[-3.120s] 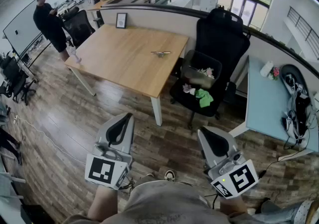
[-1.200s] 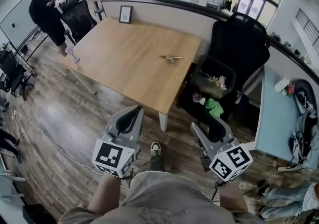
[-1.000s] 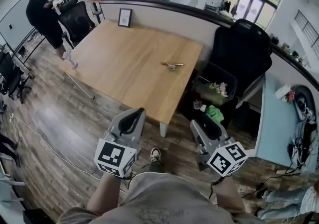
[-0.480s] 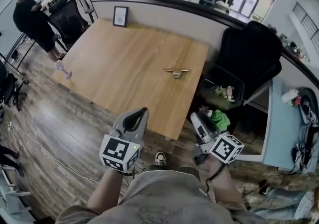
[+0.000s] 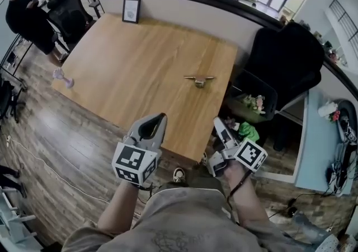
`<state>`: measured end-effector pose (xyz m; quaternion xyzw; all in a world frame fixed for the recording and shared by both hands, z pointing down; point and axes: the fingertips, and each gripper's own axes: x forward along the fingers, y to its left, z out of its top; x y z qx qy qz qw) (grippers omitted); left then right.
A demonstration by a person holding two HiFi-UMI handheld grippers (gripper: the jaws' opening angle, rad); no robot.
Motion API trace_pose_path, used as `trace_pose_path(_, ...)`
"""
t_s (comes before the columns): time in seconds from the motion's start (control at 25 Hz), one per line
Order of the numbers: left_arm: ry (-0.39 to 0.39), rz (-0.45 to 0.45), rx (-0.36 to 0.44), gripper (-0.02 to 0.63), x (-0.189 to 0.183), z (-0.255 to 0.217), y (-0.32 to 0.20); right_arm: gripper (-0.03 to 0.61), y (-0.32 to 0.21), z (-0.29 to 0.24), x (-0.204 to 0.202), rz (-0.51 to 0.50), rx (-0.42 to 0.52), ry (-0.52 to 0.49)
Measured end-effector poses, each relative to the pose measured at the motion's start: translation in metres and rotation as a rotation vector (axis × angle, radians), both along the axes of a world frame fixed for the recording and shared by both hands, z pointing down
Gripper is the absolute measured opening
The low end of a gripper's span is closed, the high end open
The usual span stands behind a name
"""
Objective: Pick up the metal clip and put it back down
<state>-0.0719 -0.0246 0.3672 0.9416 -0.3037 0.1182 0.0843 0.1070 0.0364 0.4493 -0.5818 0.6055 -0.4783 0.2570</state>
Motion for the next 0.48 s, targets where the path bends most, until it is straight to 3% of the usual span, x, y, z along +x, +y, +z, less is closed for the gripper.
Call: trace_pose_path(0.48,-0.022,-0.088,-0.107,0.0,0.023,0.043,-0.069,0.199,-0.085,0.061,0.031,-0.027,-0.112,-0.121)
